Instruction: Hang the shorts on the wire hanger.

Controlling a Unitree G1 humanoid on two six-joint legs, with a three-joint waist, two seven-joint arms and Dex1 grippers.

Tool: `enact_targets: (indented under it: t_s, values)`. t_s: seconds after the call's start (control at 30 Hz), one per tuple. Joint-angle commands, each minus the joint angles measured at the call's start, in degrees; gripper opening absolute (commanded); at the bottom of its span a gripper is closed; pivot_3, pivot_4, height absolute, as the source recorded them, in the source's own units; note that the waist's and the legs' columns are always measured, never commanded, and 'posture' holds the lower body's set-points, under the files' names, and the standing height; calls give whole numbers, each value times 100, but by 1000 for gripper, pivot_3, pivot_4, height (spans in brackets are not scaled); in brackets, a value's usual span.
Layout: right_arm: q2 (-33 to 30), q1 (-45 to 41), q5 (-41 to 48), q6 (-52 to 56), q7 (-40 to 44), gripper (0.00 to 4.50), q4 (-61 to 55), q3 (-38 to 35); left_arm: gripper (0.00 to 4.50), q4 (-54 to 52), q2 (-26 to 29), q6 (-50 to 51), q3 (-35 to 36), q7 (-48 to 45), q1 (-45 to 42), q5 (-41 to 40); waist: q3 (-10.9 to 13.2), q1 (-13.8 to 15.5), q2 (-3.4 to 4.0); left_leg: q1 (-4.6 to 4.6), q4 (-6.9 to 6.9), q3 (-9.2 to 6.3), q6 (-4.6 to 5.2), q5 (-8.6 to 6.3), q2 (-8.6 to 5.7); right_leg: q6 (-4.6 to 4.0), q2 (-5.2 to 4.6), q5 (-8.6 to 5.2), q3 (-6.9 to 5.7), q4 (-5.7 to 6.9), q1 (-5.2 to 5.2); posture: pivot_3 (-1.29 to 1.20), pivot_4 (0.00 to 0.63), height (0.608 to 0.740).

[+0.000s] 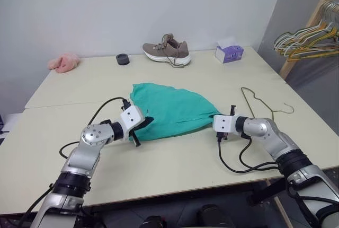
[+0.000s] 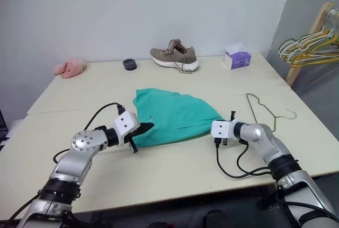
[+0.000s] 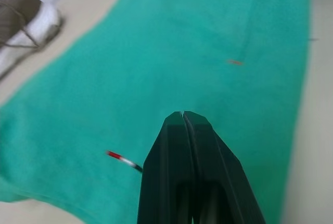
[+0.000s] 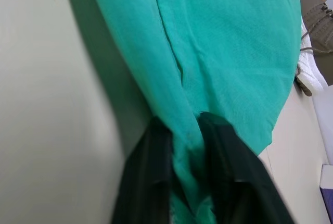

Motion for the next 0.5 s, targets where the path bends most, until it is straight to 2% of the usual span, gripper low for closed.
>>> enact_targets:
  t_s: [0.03, 0.1, 0.33, 0.5]
  values:
    - [18, -59, 235, 60, 137, 18, -413, -253, 181, -488, 5, 26, 50, -18, 200, -107, -1, 5, 1, 0, 0, -1, 0, 0, 1, 0, 1, 0, 0, 0, 0, -173, 0, 740]
    - [42, -2, 275, 167, 206, 0, -532, -281, 581, -610, 50, -14, -70, -96, 360, -22, -2, 7, 2, 1, 0, -1, 0, 0, 1, 0, 1, 0, 1, 1, 1, -177, 0, 740]
    - [54, 29, 367, 452, 341, 0, -707, -330, 2701, -671, 210, -266, -154, 44, 593, 361, -8, 9, 12, 5, 1, 0, 1, 1, 3, 2, 5, 0, 4, 2, 2, -178, 0, 740]
    - [22, 22, 412, 533, 441, 0, -749, -347, 4263, -168, 186, -651, -220, 553, 455, 914, -12, 8, 16, 6, 1, 3, 1, 1, 3, 5, 6, 0, 7, 2, 2, -178, 0, 740]
